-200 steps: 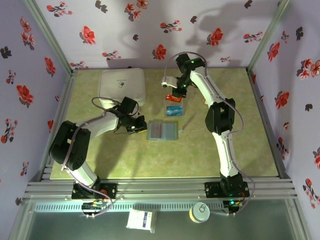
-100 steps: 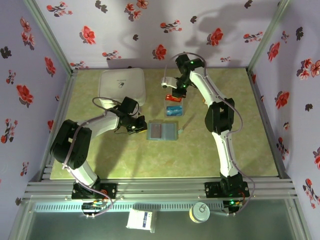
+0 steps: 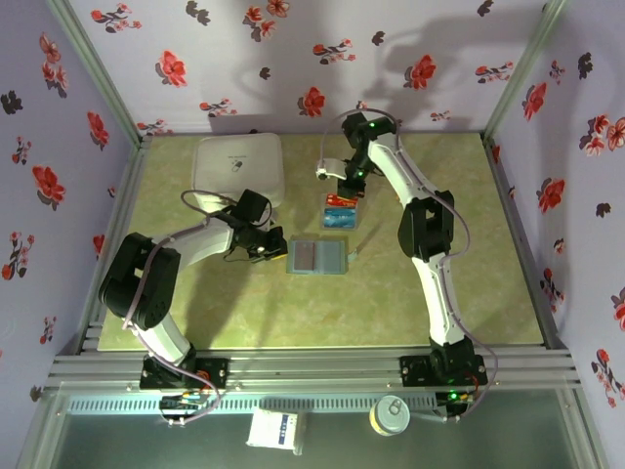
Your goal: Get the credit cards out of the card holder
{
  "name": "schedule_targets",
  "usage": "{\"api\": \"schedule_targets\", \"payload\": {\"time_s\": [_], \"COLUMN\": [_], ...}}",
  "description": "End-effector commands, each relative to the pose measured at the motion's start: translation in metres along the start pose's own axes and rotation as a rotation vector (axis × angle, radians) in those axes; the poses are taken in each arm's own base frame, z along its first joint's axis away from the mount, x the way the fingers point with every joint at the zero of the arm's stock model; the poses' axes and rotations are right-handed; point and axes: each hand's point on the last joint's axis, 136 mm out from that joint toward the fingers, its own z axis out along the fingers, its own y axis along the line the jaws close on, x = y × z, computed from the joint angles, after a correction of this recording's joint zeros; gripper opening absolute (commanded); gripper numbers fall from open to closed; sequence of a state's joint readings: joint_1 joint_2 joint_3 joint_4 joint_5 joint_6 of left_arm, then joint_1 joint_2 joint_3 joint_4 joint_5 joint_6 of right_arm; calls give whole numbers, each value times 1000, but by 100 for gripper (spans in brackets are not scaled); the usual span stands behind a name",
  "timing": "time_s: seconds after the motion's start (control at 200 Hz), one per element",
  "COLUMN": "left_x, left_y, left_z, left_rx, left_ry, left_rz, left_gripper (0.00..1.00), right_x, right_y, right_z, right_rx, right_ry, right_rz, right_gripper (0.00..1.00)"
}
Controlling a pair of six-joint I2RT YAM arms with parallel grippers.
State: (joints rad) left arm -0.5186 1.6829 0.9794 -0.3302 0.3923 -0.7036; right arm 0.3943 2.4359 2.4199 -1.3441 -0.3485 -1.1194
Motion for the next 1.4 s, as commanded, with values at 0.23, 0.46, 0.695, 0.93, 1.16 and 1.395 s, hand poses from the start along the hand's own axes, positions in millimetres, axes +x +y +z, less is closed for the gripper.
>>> {"api": "schedule_targets", "payload": {"time_s": [0.23,0.46,0.695,0.93,1.16,1.395], "left_x": [-4,-5,-8,-6,-4,-3], "left_y": [4,2,-3,-3,-3,-3], "left_z": [2,3,2,0,-1,-1], "left_rx": [-16,-14,-1,8,11,13], "left_ry": [3,5,3,-3,-6,-4], "left_rz": [-18,-18,-8,-7,-8,-10], "left_gripper": [0,0,0,0,0,0], "right_x": [6,2,-9,-5,-3,2], "right_y": [11,6,-6,-35,-45,-46], "right_z": [19,18,-14,-30,-28,-8], "right_rx": [-100,-81,27,217,297,303], "right_ry": [-12,-24,-60,-21,-3,18], "right_rz": [25,45,41,68,82,99], "right_gripper": [0,11,17,16,17,20]}}
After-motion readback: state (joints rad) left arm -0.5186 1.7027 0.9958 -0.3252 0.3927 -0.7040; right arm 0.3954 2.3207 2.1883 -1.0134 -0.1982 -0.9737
